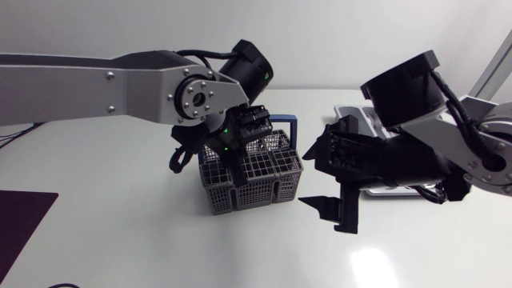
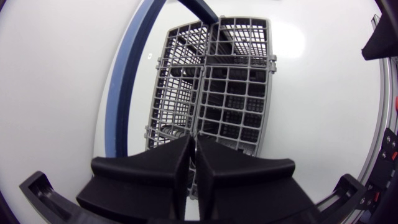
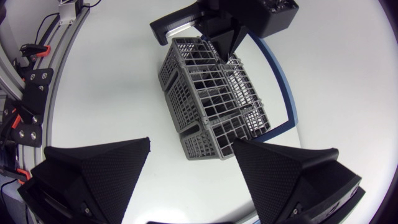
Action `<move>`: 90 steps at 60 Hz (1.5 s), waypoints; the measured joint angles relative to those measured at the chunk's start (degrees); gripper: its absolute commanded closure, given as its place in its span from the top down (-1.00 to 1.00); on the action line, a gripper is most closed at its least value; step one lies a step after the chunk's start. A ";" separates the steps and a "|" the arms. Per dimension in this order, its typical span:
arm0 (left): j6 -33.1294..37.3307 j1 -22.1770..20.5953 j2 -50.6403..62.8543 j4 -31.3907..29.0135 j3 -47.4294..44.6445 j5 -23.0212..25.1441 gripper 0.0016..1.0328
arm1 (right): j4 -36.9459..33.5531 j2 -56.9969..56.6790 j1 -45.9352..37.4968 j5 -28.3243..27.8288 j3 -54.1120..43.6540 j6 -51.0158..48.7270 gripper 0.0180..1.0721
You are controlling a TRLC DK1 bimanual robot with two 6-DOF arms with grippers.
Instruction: Unload the cutlery basket into the drawer organizer.
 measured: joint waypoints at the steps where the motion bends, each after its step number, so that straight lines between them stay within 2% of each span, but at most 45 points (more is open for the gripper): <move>1: 0.02 -0.13 -0.33 0.00 -0.11 0.00 -0.92 | -0.04 -0.11 0.00 0.00 0.00 0.00 0.83; 29: -0.35 -2.80 -5.86 -0.04 -2.49 -2.58 -0.92 | -1.55 -3.28 0.00 0.00 -0.11 0.02 0.83; 40: -3.02 -3.41 -7.13 -1.01 -2.54 -4.44 -0.92 | -2.43 -4.42 0.00 0.00 -0.13 0.20 0.83; 53: -5.84 -3.56 -9.38 -1.90 -2.51 -4.52 -0.92 | -2.67 -5.35 0.00 0.00 -0.22 0.50 0.83; 78: -12.26 -5.55 -18.36 -3.98 -2.08 -4.81 -0.92 | -2.43 -9.09 0.02 -0.50 -0.22 7.41 0.91; 81: -13.22 -5.53 -18.99 -4.39 -2.03 -4.09 -0.92 | -2.08 -9.55 0.02 -0.92 -0.22 8.85 0.91; 90: -18.36 -3.61 -20.55 -5.38 -1.36 5.66 -0.92 | 0.35 -10.67 0.81 -1.36 -0.22 14.05 0.89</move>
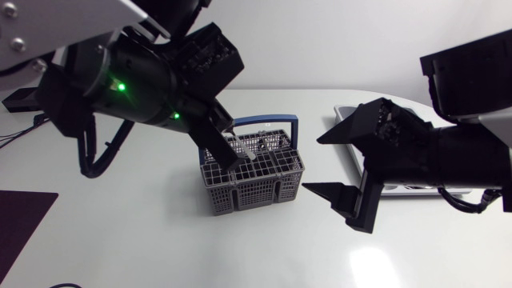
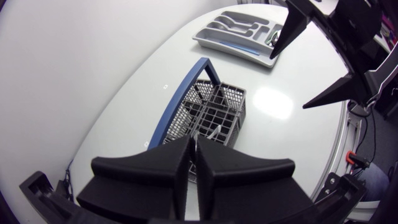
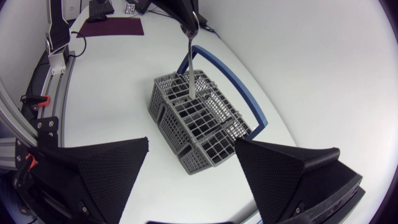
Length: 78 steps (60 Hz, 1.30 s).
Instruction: Unload the cutlery basket into the drawer organizer.
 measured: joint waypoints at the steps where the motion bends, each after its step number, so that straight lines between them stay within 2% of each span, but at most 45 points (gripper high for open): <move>1: -1.03 0.57 -0.20 0.00 0.02 2.19 -0.92 | 0.55 -0.07 0.39 0.00 -0.04 0.83 0.89; 8: -5.68 4.04 -0.31 0.00 0.02 12.46 -0.92 | 2.97 -0.11 2.45 0.20 -0.94 4.42 0.80; 21: -11.72 9.57 1.33 0.15 0.96 24.50 -0.92 | 8.57 -0.04 8.07 6.36 -4.35 7.39 0.72; 29: -14.14 10.21 3.80 0.13 1.42 29.73 -0.92 | 14.10 1.33 10.47 10.82 -4.76 8.48 0.34; 33: -14.69 10.21 4.87 0.07 1.79 31.17 -0.92 | 16.50 2.16 10.93 12.39 -4.76 8.50 0.14; 39: -14.91 10.80 5.88 -0.04 2.21 33.48 -0.92 | 18.86 4.02 11.56 13.68 -4.76 8.63 -0.03; 48: -15.61 11.45 6.32 -0.11 3.06 34.36 -0.92 | 21.51 7.76 12.31 14.78 -4.76 8.61 -0.25; 55: -15.93 11.43 6.32 -0.11 3.48 34.75 -0.92 | 22.60 9.49 12.72 15.80 -4.76 8.63 -0.54; 76: -15.93 11.43 6.38 -0.31 3.48 35.21 -0.92 | 23.52 12.26 13.88 18.51 -2.23 8.61 -0.55; 78: -15.93 11.43 6.38 -0.31 3.48 35.21 -0.92 | 23.65 12.44 14.03 18.60 -1.90 8.63 -0.59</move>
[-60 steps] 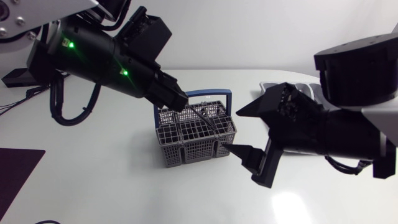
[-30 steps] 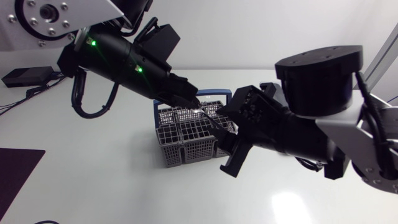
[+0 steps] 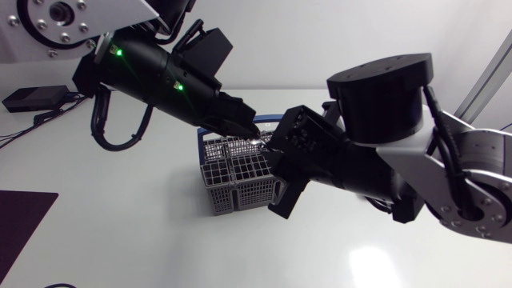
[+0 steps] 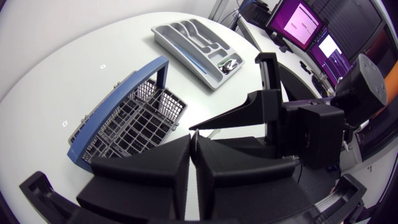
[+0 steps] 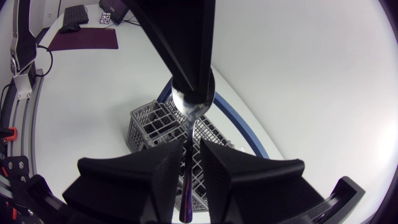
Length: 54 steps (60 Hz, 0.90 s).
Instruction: Unload the cutlery basket into the drawer organizer.
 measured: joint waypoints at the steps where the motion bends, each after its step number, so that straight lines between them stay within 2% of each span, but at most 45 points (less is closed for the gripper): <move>1: 0.00 0.00 0.00 0.00 0.00 0.00 -0.92 | 0.07 0.04 0.07 0.07 0.13 0.00 -0.64; 7: 0.00 0.00 0.00 -0.15 0.00 -0.02 -0.92 | 0.22 0.79 0.24 0.33 0.92 0.00 -0.89; 18: 0.00 0.00 0.00 -0.20 0.00 0.00 -0.92 | 0.20 1.49 0.57 0.50 0.96 0.02 -0.89; 23: 0.00 0.00 0.00 -0.20 0.00 0.00 -0.62 | 0.17 1.49 0.57 0.79 0.98 0.02 -0.89; 27: 0.00 0.00 0.00 -0.26 0.00 0.00 -0.55 | 0.13 1.49 0.61 0.79 0.98 0.00 -0.89; 30: 0.00 0.00 0.00 -0.24 0.00 0.00 -0.38 | -0.52 1.49 0.63 0.79 1.03 0.00 -0.89; 36: 0.00 0.00 -0.02 -0.28 0.00 0.02 0.12 | -1.25 1.49 0.72 0.57 1.03 0.00 -0.89; 38: 0.00 0.02 -0.02 -0.44 0.07 0.00 0.39 | -1.44 1.49 0.74 0.50 1.03 0.00 -0.89; 43: 0.00 0.35 -0.02 -1.09 0.85 0.02 0.80 | -2.64 1.49 0.90 -0.31 1.03 0.00 -0.89; 46: 0.00 0.94 -0.02 -1.25 1.60 0.02 0.90 | -3.10 1.49 0.94 -0.85 1.03 0.00 -0.89; 54: -0.42 3.91 -0.02 -1.25 3.76 0.20 0.92 | -5.62 0.83 0.79 -3.93 1.03 -0.02 -0.89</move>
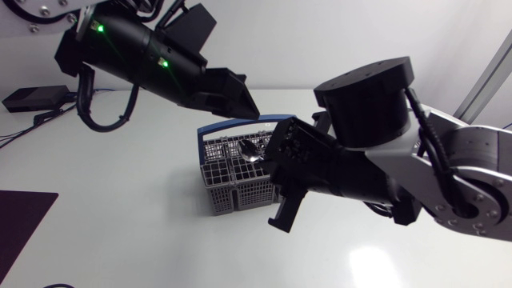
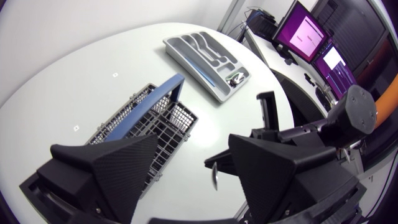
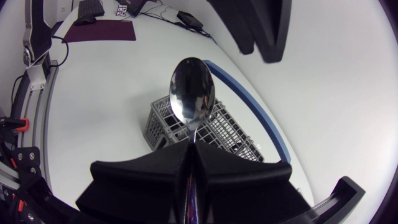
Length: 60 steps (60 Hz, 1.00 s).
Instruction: Unload the cutlery basket into the drawer organizer.
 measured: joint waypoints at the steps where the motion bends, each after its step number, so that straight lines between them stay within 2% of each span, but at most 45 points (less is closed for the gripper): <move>1: -0.28 0.55 0.00 0.02 0.24 0.02 0.92 | -0.33 -0.20 -0.13 -0.28 0.00 0.02 -0.89; 15: -4.61 5.38 -1.57 0.22 0.96 -1.38 0.92 | -8.46 -5.73 -7.85 -10.67 -0.02 -2.08 -0.89; 26: -5.60 6.01 -4.61 0.66 0.92 -9.99 0.92 | -18.38 -9.68 -21.49 -23.04 -0.11 -9.81 -0.89; 35: -5.53 5.99 -5.18 1.01 -1.11 -14.67 0.92 | -25.68 -10.38 -34.12 -29.66 -0.11 -20.09 -0.89; 43: -5.33 6.01 -6.32 3.13 -5.07 -17.29 0.92 | -29.73 -9.99 -43.98 -32.89 -0.17 -30.03 -0.89; 60: -7.10 6.14 -11.45 10.56 -13.59 -17.51 0.92 | -32.85 1.55 -63.36 -34.95 0.13 -53.13 -0.89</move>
